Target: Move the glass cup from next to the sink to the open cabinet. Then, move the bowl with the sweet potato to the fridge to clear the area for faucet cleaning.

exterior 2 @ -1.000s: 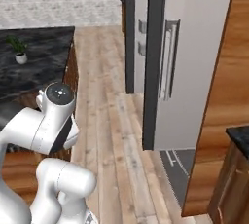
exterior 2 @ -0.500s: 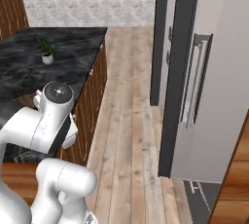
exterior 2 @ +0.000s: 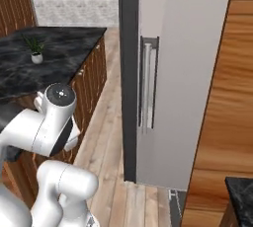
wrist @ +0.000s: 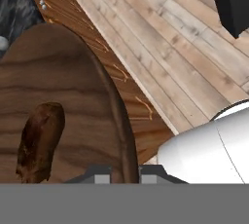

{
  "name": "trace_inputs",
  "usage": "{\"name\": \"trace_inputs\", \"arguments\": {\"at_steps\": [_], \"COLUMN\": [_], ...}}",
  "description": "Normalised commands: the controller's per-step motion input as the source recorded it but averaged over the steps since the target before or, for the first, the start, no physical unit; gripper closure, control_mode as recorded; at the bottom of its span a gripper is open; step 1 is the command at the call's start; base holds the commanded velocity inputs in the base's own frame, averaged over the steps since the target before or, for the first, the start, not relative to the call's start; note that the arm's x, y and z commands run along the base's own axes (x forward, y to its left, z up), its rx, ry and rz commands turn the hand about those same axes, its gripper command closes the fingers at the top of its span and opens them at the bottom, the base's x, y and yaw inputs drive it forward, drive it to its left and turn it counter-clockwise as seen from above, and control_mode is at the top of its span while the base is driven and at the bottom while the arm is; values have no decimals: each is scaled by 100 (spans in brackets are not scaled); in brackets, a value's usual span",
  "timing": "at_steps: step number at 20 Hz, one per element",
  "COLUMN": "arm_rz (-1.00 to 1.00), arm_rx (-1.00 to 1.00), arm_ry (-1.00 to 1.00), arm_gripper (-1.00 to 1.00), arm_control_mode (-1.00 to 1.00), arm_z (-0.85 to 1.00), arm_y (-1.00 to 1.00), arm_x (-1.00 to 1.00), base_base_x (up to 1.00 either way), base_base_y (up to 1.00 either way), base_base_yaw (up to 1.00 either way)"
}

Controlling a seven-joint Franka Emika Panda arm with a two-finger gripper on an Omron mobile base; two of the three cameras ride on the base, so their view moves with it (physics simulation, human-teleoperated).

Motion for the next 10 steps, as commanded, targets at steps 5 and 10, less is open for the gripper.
{"name": "trace_inputs", "arguments": {"at_steps": [5, 10], "arm_rz": [0, 0], "arm_rx": [0, 0], "arm_ry": [0, 0], "arm_gripper": [100, 100], "arm_control_mode": [100, 100], "arm_z": [0, 0], "arm_y": [0, 0], "arm_x": [0, 0], "base_base_x": [41, 70], "base_base_y": [39, 10], "base_base_yaw": [5, 3]}}
